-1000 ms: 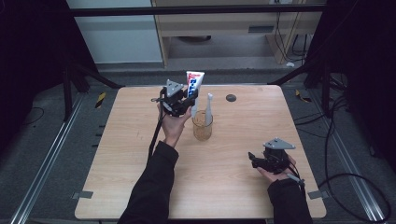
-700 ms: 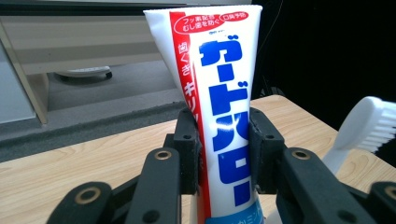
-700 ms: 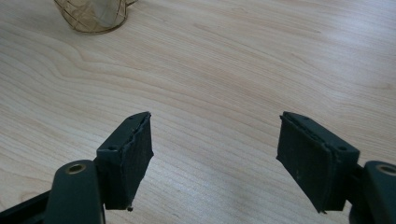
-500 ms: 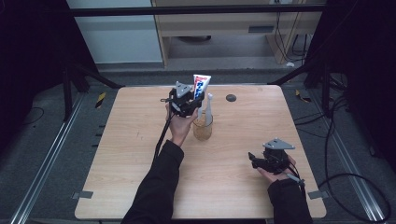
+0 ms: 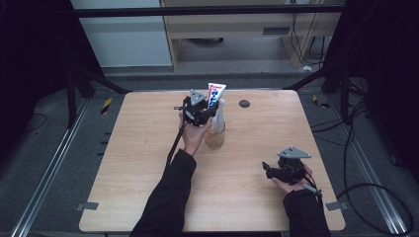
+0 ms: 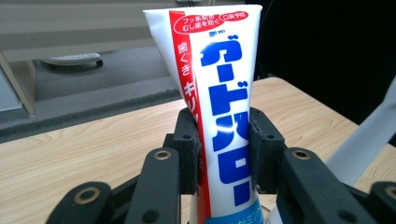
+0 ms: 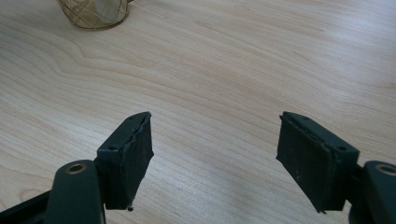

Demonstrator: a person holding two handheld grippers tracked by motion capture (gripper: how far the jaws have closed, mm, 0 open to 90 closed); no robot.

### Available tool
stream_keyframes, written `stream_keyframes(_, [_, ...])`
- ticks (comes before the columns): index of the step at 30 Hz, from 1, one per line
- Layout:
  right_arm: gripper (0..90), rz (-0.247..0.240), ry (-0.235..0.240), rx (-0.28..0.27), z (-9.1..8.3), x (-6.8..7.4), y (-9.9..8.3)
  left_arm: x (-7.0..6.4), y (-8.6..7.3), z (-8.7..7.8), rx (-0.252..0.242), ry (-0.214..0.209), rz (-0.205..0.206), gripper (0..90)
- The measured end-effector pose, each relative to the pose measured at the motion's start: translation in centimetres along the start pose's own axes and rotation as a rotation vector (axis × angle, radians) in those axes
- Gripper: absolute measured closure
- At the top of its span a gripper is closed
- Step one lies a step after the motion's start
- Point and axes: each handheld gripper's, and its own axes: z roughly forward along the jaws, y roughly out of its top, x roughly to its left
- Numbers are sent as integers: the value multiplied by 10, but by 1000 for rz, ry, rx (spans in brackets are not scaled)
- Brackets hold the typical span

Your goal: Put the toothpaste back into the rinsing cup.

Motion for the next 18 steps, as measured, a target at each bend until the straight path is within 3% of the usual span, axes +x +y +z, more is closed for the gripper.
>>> stream_keyframes(18, [265, -3, 3, 9, 1, 1, 0, -4, -13, 3, 46, 3, 48, 660])
